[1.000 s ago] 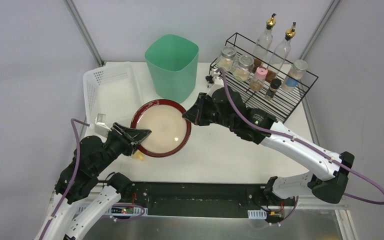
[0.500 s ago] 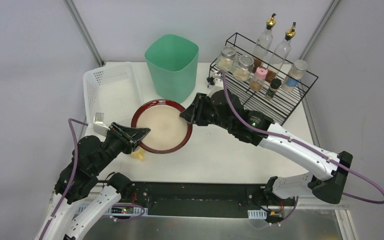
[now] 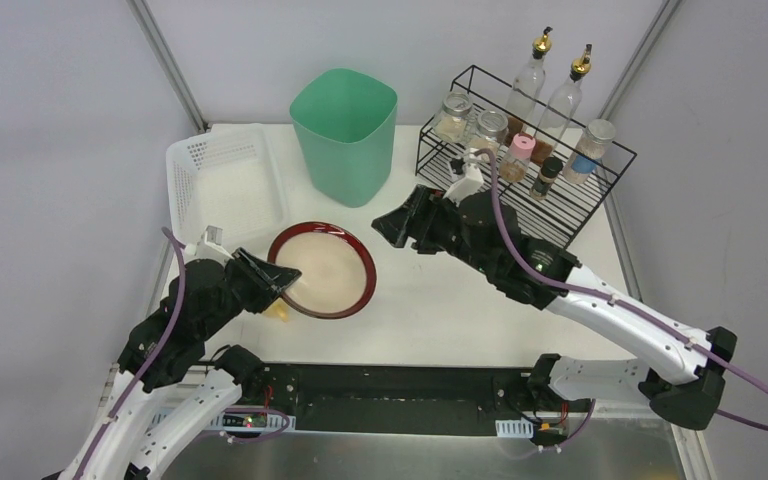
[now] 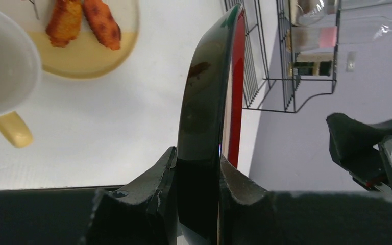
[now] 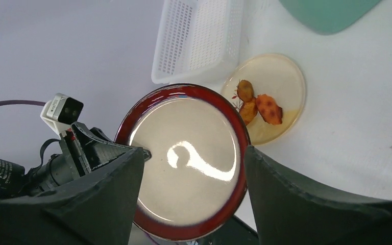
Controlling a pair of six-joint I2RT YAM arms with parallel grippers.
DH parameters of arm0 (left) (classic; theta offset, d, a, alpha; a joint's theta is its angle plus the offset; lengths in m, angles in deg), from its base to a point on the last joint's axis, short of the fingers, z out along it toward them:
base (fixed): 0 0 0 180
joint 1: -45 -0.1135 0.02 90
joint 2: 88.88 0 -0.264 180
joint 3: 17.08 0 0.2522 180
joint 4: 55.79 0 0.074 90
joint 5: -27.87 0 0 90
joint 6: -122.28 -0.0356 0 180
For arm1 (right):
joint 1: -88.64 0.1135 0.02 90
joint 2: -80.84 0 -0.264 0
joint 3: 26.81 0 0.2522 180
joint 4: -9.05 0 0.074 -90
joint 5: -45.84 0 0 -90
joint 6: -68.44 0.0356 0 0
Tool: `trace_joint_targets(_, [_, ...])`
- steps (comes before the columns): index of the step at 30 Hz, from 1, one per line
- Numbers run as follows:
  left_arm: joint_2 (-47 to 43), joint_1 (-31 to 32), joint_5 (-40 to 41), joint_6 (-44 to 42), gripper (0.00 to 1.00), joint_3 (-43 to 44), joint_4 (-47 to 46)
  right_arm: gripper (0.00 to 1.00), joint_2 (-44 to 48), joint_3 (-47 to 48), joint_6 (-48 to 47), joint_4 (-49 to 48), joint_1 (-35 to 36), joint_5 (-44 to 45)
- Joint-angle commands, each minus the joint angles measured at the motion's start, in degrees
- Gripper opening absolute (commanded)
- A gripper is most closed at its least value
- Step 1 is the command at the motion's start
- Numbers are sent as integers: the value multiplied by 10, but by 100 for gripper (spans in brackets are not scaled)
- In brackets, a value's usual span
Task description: Clear the kitchen counter
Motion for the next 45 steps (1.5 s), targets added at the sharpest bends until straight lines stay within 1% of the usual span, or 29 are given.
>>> trace_joint_targets(1, [1,-3,60,-29,0,46,-88,74,54,-63,-7,-13,-15,39])
trace_joint_targets(7, [38,-3,112,-61,0,46,-136,74,110,-144,2,-10,-26,39])
trace_joint_targets(10, [56,-4,137,-60,0,37,-168,74,128,-172,8,-6,-26,33])
trace_joint_targets(14, [71,-4,175,-70,0,30,-217,74,153,-210,31,-6,-27,20])
trace_joint_targets(17, [79,-7,215,-88,0,36,-232,74,175,-240,49,-26,-26,-4])
trace_joint_targets(21, [101,-28,239,-119,0,45,-263,74,194,-262,55,-29,-26,-18])
trace_joint_targets(23, [118,-60,217,-122,0,51,-277,74,201,-268,54,-24,-26,-24])
trace_joint_targets(24, [129,-86,196,-118,0,54,-283,74,205,-270,53,-20,-26,-26])
trace_joint_targets(26, [150,-148,124,-101,0,55,-304,74,217,-273,50,-14,-26,-27])
trace_joint_targets(29, [179,-223,59,-81,0,46,-338,74,237,-279,46,-4,-26,-29])
trace_joint_targets(33, [207,-292,23,-69,0,39,-378,74,260,-290,44,8,-26,-38])
trace_joint_targets(34, [214,-300,15,-64,0,37,-389,74,265,-296,43,8,-26,-42])
trace_joint_targets(37, [238,-359,-15,-48,0,30,-424,74,273,-309,50,8,-26,-56])
trace_joint_targets(41, [280,-405,-51,-30,0,24,-478,74,276,-320,49,7,-26,-72])
trace_joint_targets(45, [316,-437,-54,-14,0,27,-514,75,269,-316,34,9,-26,-90])
